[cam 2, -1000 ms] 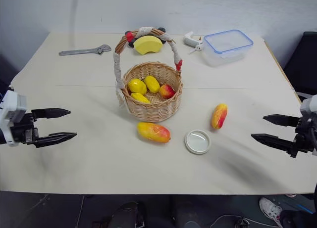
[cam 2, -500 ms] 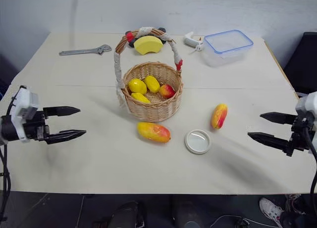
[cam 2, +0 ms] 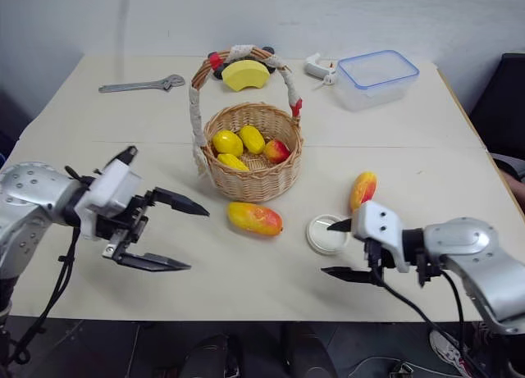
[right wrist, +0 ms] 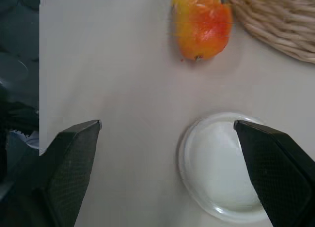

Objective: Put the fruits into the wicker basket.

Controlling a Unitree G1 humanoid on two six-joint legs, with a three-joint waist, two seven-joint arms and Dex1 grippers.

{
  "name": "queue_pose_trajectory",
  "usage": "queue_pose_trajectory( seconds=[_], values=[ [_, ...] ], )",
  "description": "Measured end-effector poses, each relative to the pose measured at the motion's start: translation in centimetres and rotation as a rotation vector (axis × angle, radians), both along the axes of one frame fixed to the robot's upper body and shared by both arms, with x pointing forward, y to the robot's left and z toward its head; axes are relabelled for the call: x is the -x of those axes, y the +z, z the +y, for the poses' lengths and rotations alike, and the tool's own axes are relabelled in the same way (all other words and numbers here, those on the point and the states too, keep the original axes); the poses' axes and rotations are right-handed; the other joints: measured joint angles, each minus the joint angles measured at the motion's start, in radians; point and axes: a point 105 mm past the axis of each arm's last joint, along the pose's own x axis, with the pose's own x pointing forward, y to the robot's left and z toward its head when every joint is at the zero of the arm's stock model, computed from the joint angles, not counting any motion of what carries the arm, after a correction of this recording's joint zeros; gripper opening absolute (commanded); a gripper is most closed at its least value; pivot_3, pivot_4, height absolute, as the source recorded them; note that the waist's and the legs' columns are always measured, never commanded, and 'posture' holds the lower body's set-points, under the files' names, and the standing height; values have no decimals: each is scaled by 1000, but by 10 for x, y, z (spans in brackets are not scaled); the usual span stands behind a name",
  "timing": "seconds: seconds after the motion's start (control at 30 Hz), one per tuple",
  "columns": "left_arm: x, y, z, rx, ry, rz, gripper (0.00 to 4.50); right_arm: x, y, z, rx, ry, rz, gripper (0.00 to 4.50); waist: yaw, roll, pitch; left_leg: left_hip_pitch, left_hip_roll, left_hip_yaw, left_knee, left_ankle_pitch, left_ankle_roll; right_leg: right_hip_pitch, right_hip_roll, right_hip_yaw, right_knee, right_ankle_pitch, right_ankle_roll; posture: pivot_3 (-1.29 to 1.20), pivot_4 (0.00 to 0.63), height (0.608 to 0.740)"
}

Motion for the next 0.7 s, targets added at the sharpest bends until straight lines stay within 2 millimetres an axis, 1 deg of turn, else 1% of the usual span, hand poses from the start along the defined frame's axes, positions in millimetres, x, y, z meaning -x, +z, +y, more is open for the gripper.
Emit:
queue_pose_trajectory(
  seconds=[0.1, 0.17, 0.23, 0.3, 0.43, 0.53, 0.6, 0.63, 0.7],
  values=[
    [-2, 2, -9, 2, -45, -34, 4500, -6, -18, 4, 21, -19, 4, 2573, 1, 0, 0, 0, 0, 0, 1, 1, 0, 0, 0, 0, 1, 0, 0, 0, 150, 740],
    [-2, 3, -13, 5, -60, -45, 4500, -9, -29, 5, 37, -33, 16, 2573, 1, 0, 0, 0, 0, 0, 2, 1, 0, 0, 0, 0, 2, 0, 0, 0, 150, 740],
    [-3, 3, -14, 5, -64, -45, 4500, -12, -37, 0, 64, -56, 21, 2573, 0, 0, 0, 0, 0, 0, 2, 1, 0, 0, 0, 0, 2, 0, 0, 0, 150, 740],
    [-3, 3, -15, 6, -62, -46, 4500, -16, -42, -3, 73, -79, 22, 2573, 0, 0, 0, 1, 0, 0, 3, 1, 0, 0, 0, 0, 3, 0, 0, 0, 150, 740],
    [-4, 4, -16, 13, -59, -52, 4500, -25, -43, 0, 58, -96, -19, 2573, 0, 0, 0, 1, 0, 0, 4, 1, 0, 1, 0, 0, 5, 0, 0, 0, 150, 740],
    [-4, 4, -17, 22, -61, -54, 4500, -29, -44, 2, 45, -109, -30, 1959, 0, 0, 0, 1, 0, -1, 6, 1, 0, 2, 0, 0, 6, 0, 0, 0, 150, 740],
    [-5, 7, -18, 26, -59, -61, 4500, -29, -44, 3, 56, -94, -48, 1346, 0, 0, 0, 1, 0, -1, 8, 2, 1, 2, 0, 0, 7, 0, 0, 0, 150, 740],
    [-6, 8, -18, 28, -59, -64, 4500, -29, -45, 4, 68, -77, -65, 941, 0, 0, 0, 2, 0, -1, 8, 2, 1, 3, 0, 0, 7, 0, 0, 0, 150, 740],
    [-6, 9, -19, 31, -59, -66, 4500, -29, -45, 5, 77, -60, -85, 268, -1, 0, 0, 3, 0, -1, 8, 2, 1, 3, 0, 0, 7, 0, 0, 0, 150, 740]
  ],
)
